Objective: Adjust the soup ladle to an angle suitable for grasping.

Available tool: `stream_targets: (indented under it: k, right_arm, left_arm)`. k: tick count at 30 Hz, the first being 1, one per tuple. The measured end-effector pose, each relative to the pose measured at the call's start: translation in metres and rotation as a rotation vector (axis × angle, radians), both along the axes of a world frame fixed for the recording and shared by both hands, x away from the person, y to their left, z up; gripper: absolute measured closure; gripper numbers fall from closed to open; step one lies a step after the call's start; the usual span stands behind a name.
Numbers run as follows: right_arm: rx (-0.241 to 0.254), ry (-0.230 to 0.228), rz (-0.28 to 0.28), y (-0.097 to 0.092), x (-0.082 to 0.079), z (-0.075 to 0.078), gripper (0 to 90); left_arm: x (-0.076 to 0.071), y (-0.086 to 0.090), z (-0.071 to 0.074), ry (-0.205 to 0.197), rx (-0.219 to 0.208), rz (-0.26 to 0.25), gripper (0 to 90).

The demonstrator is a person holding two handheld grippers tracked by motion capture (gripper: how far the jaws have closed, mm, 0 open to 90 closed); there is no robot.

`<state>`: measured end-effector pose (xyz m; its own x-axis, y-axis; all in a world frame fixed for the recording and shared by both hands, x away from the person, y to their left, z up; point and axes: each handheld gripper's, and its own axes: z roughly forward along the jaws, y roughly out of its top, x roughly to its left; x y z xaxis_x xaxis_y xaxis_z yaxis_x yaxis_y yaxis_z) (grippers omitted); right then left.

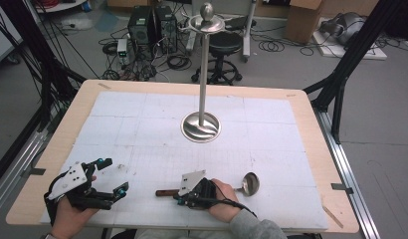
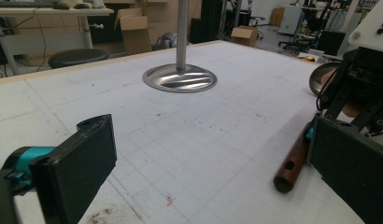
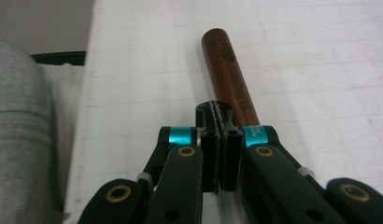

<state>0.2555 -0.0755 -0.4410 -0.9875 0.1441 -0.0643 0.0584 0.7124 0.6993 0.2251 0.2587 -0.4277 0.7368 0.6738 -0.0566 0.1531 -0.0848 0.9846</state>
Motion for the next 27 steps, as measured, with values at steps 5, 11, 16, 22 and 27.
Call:
stream_targets:
  k: [5,11,16,22,27]
  right_arm:
    - [0.003,-0.003,-0.028,-0.001,0.008,0.0,89.6]
    - [0.003,-0.008,-0.079,-0.001,0.018,0.0,89.6]
    - [0.0,-0.002,-0.128,-0.005,0.027,0.0,89.6]
    - [-0.006,-0.003,-0.161,-0.01,0.031,0.0,89.6]
    - [-0.008,-0.005,-0.184,-0.013,0.036,0.0,89.6]
  left_arm:
    - [0.0,0.0,0.0,0.0,-0.006,0.004,1.8]
    - [0.0,0.0,0.0,0.0,-0.001,0.004,1.7]
    - [0.0,0.001,0.0,-0.002,0.0,0.003,1.7]
    - [-0.001,0.001,0.0,-0.003,-0.005,0.008,1.7]
    - [-0.002,0.002,0.0,-0.002,-0.003,0.008,1.7]
